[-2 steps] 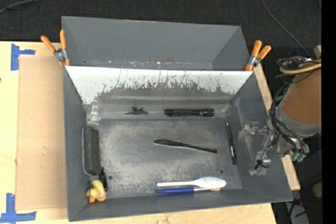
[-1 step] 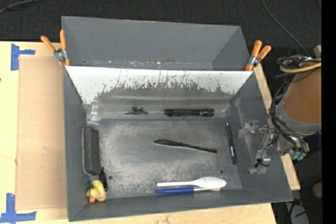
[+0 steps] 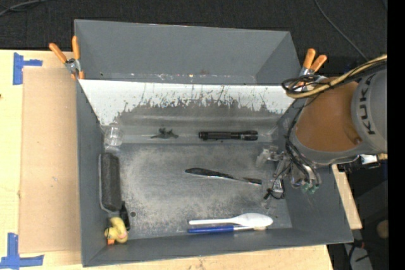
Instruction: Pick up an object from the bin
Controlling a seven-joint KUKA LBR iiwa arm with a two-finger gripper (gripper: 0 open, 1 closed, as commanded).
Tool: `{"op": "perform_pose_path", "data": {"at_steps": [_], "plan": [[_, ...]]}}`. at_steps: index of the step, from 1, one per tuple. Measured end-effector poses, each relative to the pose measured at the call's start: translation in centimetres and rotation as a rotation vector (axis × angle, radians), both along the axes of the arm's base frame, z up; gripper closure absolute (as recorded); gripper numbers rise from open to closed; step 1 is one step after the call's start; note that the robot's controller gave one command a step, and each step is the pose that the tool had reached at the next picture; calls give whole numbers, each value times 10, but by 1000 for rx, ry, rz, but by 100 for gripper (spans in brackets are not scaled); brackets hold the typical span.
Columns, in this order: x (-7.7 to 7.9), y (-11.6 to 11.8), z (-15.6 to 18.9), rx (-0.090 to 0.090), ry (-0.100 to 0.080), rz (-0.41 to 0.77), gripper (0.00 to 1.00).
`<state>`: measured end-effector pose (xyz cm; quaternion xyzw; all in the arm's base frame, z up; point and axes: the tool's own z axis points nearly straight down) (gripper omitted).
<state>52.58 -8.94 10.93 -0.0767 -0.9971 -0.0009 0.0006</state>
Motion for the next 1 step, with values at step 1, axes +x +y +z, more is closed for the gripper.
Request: {"op": "perform_pose_path", "data": {"at_steps": [1], "plan": [[20, 21, 6, -3, -2, 128, 0]]}}
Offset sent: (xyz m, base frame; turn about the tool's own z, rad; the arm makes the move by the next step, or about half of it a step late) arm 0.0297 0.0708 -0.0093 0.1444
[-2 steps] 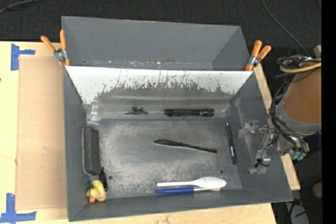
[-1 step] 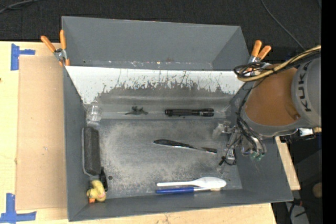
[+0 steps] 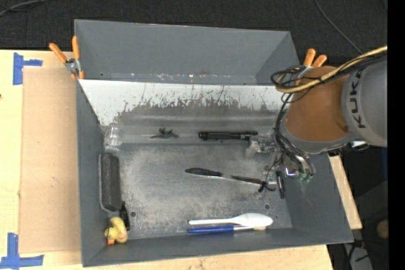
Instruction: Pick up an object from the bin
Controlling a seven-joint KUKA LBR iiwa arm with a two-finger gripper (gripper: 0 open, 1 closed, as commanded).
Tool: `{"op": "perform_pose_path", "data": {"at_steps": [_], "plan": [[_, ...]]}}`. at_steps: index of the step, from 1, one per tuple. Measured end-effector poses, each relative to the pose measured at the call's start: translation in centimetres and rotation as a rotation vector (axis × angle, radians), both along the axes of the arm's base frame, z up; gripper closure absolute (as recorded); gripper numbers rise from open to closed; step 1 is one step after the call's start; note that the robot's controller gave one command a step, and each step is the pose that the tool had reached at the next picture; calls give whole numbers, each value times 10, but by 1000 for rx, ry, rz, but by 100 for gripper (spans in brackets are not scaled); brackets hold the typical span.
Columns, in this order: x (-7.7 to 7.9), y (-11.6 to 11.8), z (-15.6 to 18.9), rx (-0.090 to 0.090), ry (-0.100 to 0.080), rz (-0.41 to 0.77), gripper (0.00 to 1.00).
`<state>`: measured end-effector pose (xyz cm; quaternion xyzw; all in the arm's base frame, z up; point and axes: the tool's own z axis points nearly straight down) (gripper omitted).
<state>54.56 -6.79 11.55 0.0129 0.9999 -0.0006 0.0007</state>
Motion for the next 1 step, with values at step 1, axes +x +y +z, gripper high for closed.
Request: {"op": "perform_pose_path", "data": {"at_steps": [1], "plan": [[9, 48, -16, 5, 6, -271, 0]]}}
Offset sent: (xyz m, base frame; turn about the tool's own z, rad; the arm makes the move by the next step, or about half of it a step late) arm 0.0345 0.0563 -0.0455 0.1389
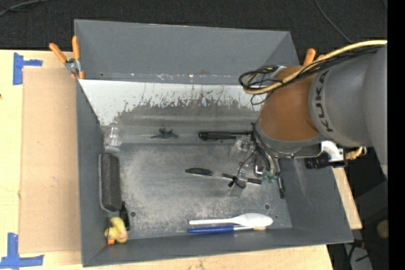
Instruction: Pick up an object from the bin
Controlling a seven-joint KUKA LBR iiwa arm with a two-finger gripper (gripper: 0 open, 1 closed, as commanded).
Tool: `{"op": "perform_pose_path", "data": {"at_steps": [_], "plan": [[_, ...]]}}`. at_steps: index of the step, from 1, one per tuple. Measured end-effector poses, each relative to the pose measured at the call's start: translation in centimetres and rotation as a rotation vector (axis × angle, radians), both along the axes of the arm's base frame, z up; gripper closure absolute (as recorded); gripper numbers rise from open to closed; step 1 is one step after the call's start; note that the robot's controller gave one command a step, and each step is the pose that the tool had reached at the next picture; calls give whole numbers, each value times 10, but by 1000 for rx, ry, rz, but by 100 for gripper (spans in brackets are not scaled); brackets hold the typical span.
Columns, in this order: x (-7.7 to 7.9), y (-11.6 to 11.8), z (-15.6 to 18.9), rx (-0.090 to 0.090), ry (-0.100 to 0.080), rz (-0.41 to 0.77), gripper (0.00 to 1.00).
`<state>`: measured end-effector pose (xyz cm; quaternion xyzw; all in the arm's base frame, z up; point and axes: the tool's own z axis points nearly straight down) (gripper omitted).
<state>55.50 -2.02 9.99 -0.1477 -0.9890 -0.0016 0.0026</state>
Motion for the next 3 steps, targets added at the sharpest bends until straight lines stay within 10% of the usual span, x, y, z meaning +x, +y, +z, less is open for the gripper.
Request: {"op": "perform_pose_path", "data": {"at_steps": [1, 2, 3], "plan": [[26, 9, -32, -4, -9, 135, 0], [21, -2, -30, -1, -7, 16, 100], [21, -3, -30, -1, -7, 17, 100]]}}
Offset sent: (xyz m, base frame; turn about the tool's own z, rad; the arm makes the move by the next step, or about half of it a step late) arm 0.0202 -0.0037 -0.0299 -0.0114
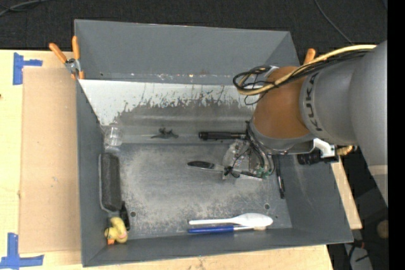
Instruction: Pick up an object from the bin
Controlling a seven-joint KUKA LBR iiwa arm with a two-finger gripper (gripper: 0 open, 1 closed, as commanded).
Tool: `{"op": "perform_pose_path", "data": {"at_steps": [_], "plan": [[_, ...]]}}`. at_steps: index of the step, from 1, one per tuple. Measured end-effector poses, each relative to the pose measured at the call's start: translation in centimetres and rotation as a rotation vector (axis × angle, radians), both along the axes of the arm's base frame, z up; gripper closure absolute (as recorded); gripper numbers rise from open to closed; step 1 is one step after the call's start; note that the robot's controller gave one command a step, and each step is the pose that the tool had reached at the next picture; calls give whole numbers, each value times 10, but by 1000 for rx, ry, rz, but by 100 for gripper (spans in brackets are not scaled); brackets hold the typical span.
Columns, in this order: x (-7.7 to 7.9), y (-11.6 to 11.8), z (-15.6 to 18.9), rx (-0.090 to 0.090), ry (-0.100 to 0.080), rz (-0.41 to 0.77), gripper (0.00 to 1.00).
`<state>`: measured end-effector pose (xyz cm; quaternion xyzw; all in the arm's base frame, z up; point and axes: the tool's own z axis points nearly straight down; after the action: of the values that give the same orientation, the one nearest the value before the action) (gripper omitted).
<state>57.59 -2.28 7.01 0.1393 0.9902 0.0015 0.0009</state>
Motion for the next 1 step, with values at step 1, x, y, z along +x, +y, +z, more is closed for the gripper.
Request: {"op": "perform_pose_path", "data": {"at_steps": [1], "plan": [[-4, 0, 23, 1, 11, 2, 100]]}}
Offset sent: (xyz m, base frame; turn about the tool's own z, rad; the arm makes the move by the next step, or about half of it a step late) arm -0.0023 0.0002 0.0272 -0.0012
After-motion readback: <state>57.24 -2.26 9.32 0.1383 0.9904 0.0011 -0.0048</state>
